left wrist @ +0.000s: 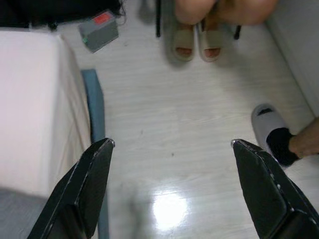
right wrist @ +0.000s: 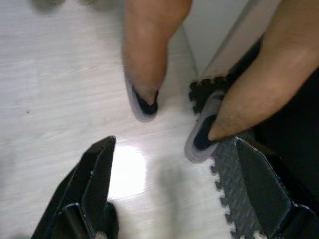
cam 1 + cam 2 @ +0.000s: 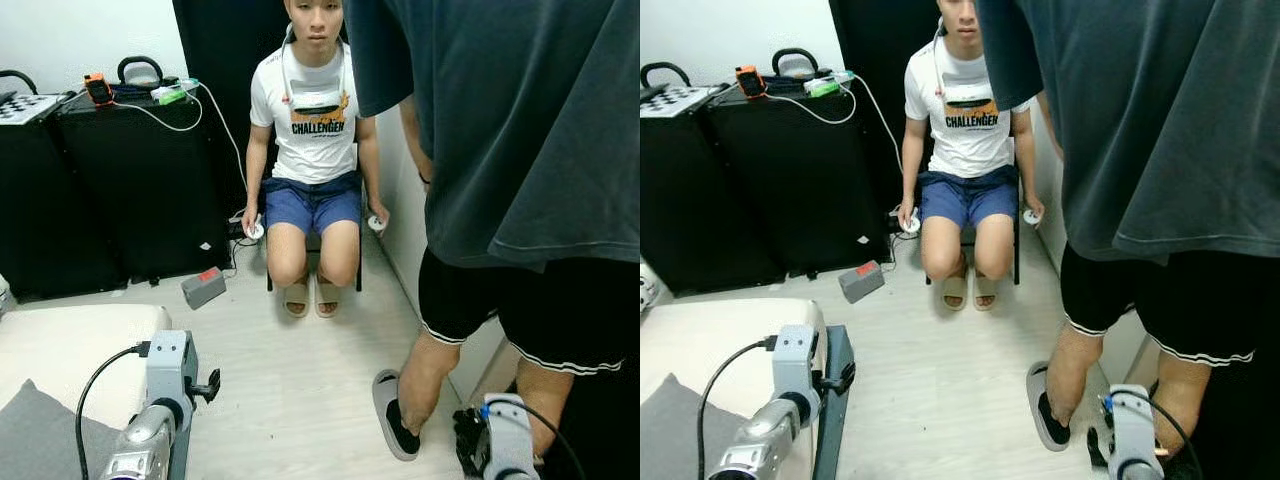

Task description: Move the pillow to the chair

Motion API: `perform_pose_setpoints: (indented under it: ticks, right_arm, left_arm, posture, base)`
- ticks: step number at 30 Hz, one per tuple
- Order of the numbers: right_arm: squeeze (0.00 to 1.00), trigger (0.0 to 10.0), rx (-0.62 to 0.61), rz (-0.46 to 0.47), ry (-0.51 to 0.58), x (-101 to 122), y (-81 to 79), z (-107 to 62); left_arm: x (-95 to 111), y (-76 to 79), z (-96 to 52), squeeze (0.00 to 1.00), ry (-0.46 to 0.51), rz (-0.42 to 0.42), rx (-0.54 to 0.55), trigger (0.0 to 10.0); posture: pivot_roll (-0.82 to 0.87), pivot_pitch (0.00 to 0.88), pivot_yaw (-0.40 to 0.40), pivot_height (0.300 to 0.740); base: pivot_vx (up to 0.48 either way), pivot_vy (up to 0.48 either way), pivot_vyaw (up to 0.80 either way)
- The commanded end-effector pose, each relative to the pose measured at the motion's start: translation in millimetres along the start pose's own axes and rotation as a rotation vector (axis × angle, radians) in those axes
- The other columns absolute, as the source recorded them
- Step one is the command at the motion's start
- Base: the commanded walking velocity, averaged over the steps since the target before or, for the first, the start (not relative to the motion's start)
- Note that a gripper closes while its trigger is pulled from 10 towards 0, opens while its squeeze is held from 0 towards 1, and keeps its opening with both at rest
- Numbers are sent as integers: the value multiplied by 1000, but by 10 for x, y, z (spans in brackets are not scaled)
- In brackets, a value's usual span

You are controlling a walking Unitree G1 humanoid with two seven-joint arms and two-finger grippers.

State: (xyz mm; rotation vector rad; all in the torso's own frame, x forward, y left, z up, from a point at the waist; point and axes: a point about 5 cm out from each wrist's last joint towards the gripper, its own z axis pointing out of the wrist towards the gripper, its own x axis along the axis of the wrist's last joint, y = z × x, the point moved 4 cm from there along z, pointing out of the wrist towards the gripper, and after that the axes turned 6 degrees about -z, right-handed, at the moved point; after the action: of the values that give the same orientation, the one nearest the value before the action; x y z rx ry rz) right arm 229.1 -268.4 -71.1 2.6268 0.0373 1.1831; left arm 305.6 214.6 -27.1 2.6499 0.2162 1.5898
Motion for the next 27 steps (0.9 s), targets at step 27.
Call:
perform_pose_setpoints:
  ticks: [27]
  right_arm:
    - [0,10000,180,40,-318,-1061,-1112,-494]
  left_arm:
    - [-839,-336,-310,0,-300,-8,139,10000]
  posture:
    - [8,5,45,740]
  base:
    - [0,0,0]
